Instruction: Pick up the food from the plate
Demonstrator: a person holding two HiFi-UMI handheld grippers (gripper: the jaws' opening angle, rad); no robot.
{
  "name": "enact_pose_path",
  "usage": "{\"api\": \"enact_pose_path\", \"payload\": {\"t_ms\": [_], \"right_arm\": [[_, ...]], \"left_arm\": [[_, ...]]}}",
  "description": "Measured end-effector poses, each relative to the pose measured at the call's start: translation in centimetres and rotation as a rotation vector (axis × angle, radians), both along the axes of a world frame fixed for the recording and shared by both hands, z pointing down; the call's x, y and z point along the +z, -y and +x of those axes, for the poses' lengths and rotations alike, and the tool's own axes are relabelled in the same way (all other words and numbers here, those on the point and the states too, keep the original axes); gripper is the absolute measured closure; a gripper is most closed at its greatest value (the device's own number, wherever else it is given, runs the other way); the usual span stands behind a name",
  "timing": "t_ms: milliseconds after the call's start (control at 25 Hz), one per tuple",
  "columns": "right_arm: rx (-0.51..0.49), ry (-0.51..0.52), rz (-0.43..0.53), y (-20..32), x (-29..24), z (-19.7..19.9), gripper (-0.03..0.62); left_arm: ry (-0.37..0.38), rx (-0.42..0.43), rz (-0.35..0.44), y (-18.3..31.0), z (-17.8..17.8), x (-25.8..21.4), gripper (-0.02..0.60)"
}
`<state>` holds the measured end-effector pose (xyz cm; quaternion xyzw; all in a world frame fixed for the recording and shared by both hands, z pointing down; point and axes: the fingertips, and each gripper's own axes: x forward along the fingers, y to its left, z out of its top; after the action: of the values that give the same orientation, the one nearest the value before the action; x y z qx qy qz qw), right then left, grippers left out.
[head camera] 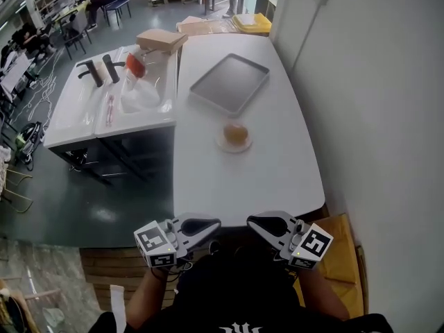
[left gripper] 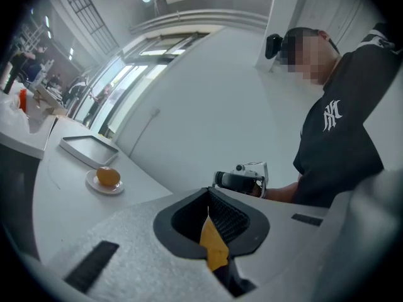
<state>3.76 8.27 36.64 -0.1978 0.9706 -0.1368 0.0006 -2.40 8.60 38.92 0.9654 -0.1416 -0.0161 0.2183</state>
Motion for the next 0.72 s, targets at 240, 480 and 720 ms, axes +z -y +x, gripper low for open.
{"api": "enact_pose_path", "payload": {"t_ms": [240, 480, 720], "right_arm": [[0.045, -0.053, 0.022, -0.4, -0.6, 0.5, 0.591], [0.108, -0.078, 0.015, 0.6, -0.5, 2.0, 0.591], [0.102, -0.092, 0.006, 2.1, -0.6, 2.1, 0.591]], "left_arm": [[0.002, 0.053, -0.019, 0.1, -0.3, 1.1, 0.575], [-0.026, 0.099, -0.019, 1.0, 0.9, 1.4, 0.575], [-0.042, 0.079, -0.034, 2.6, 1.0, 1.1, 0.575]]}}
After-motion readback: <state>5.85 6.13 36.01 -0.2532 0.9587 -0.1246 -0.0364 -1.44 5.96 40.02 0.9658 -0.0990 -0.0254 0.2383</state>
